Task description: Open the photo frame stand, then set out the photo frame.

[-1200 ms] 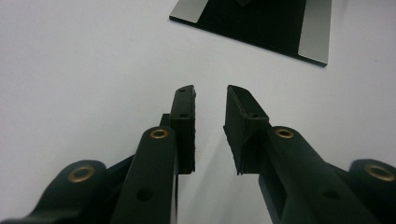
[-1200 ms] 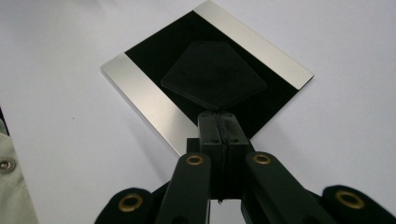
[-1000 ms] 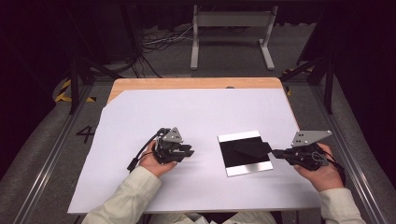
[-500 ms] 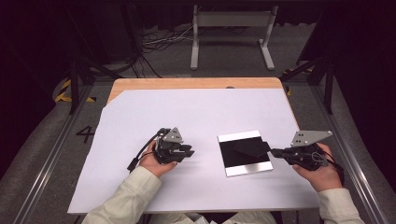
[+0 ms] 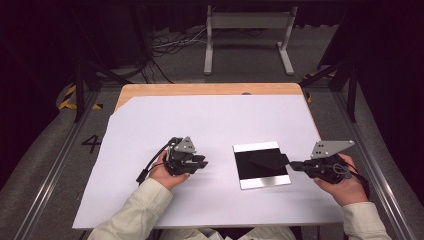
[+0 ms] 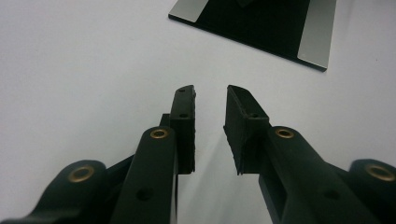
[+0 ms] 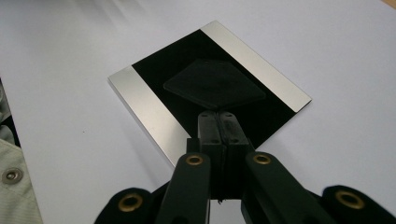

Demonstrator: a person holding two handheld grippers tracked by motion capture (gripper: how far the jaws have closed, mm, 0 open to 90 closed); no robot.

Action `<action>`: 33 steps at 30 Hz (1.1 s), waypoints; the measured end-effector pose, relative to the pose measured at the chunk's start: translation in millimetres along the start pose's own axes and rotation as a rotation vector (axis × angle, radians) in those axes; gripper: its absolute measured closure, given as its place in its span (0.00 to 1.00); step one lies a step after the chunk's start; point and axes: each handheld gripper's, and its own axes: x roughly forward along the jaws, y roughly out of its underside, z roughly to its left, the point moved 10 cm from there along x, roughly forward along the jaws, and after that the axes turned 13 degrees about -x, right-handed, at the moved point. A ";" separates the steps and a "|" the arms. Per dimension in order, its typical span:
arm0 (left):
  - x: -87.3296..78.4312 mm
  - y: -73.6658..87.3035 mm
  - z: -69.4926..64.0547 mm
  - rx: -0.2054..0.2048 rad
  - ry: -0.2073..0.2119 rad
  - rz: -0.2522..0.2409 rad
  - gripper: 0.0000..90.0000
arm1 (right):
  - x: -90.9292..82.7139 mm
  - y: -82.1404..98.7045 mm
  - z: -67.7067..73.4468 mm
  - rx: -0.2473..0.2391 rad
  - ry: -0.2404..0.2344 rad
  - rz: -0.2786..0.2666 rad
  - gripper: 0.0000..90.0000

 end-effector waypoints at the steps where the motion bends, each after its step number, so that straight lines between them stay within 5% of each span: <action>1: 0.0 0.0 0.0 0.000 0.000 0.000 0.82 | -0.6 0.4 -0.1 0.001 -0.002 0.002 1.00; 14: 0.9 0.1 0.3 -0.001 -0.003 0.004 0.81 | -19.4 -2.9 -6.6 0.031 0.035 -0.049 1.00; 33: 1.3 0.3 1.2 -0.003 -0.007 0.004 0.81 | -29.5 -6.4 -27.3 0.134 0.176 -0.106 0.90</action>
